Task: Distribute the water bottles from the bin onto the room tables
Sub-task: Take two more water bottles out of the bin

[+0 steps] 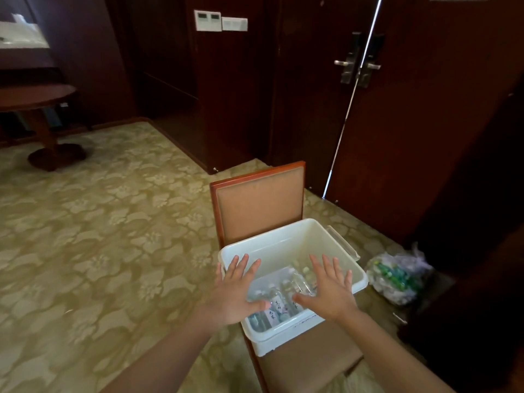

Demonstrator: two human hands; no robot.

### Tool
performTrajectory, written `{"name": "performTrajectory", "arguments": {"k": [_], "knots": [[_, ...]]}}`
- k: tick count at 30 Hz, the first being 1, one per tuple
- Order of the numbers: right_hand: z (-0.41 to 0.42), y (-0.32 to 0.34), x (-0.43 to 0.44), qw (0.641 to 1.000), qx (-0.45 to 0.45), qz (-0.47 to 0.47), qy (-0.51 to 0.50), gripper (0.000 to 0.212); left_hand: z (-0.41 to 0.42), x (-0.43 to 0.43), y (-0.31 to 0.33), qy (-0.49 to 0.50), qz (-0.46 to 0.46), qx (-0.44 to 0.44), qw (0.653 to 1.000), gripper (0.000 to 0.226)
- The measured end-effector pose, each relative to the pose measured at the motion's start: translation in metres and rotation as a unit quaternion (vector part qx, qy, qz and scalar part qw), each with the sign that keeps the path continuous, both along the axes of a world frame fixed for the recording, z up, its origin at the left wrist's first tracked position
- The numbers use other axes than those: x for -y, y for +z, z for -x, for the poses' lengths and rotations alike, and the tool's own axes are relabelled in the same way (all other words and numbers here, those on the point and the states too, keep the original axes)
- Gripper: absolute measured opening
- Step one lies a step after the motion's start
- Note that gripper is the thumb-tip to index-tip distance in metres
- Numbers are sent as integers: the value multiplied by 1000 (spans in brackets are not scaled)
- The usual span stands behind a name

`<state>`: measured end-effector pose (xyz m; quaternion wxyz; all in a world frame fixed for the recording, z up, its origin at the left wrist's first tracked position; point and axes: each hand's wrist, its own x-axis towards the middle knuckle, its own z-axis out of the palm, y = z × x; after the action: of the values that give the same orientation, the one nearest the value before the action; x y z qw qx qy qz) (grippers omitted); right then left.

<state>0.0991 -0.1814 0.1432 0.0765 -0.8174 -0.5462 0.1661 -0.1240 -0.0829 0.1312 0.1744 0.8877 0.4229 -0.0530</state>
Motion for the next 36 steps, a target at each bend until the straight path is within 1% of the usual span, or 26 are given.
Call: {"name": "performTrajectory", "arguments": {"k": [2,5,8,11,14,16,19,21,23,27,30,33,36], "knots": [[-11,-6,-8,1000,4,15,-3,108,-12,-8,-6,-10,4,-9,1000,109],[-31,-17,-27,999,-2,39,2,107,-30,-23,-21,-11,10,-13,1000,101],[-54,-33,-52,998,-14,61,20,108,-51,-39,-40,-5,20,-28,999,105],[-81,-52,-80,995,-19,88,48,106,-74,-54,-58,23,51,-21,998,99],[-109,-74,-111,988,-36,129,77,107,-97,-70,-78,59,92,-29,994,98],[-127,-93,-131,982,-42,159,99,107,-111,-81,-96,84,110,-46,989,104],[-151,-124,-156,969,-55,207,123,108,-128,-90,-122,116,146,-60,981,127],[-163,-144,-169,962,-63,230,137,109,-137,-94,-138,133,174,-76,973,131],[-172,-165,-181,954,-76,253,143,108,-146,-99,-155,141,200,-87,966,127],[-187,-210,-198,944,-109,276,146,107,-161,-111,-193,167,238,-123,949,102],[-192,-238,-210,936,-128,292,148,102,-171,-119,-222,167,246,-152,943,100],[-192,-266,-217,931,-142,299,156,96,-176,-125,-254,191,270,-137,934,99],[-189,-287,-220,926,-177,310,126,95,-178,-130,-280,206,270,-146,929,98]]}}
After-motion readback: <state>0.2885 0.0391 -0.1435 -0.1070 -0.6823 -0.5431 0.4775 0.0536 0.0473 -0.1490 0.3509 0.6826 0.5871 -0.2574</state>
